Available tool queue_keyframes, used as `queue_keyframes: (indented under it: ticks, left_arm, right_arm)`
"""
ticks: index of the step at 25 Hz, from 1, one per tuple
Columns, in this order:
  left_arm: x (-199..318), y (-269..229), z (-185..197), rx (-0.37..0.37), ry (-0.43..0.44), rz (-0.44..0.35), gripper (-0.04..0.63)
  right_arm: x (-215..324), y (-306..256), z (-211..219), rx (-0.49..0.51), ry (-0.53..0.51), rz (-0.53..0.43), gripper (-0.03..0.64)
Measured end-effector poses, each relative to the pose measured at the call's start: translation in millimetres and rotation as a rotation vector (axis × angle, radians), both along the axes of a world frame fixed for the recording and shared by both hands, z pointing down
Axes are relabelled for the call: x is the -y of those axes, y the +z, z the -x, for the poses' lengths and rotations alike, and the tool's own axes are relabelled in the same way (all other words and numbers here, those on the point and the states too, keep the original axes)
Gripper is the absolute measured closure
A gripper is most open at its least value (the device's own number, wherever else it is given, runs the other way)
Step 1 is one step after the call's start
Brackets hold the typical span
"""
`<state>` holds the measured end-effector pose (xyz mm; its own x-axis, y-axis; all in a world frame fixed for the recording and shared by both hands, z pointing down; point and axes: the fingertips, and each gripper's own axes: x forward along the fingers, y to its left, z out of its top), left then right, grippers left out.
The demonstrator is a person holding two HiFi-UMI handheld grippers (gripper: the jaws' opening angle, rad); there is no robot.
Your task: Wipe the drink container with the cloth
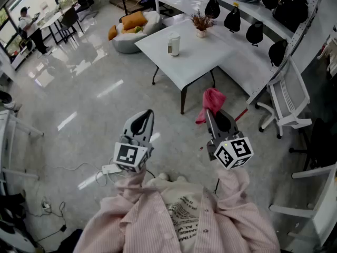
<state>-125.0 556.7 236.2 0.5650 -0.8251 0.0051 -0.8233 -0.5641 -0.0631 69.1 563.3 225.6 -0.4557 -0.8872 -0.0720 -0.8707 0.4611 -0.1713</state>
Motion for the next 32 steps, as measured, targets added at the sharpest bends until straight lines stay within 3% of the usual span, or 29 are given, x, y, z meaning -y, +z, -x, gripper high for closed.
queue_keyframes:
  ticks: [7, 18, 21, 24, 29, 32]
  left_arm:
    - [-7, 3, -10, 0.024, 0.002, -0.001, 0.592]
    - [-6, 9, -22, -0.018, -0.016, 0.028, 0.587]
    - [-4, 9, -22, -0.034, -0.002, 0.036, 0.441]
    - [1, 12, -22, -0.031, 0.000, 0.043, 0.426]
    - [19, 13, -20, -0.040, -0.002, 0.054, 0.309]
    - [36, 19, -17, -0.041, -0.003, 0.067, 0.284]
  right_arm:
    - [-7, 4, -12, -0.011, 0.002, 0.013, 0.575]
    - [-7, 9, -28, 0.016, -0.010, 0.014, 0.575]
    - [-4, 8, -28, 0.023, -0.014, 0.013, 0.575]
    - [3, 8, -28, 0.030, -0.017, 0.010, 0.575]
    - [21, 11, -27, 0.043, -0.023, 0.017, 0.575]
    - [39, 16, -26, 0.048, -0.021, 0.026, 0.575]
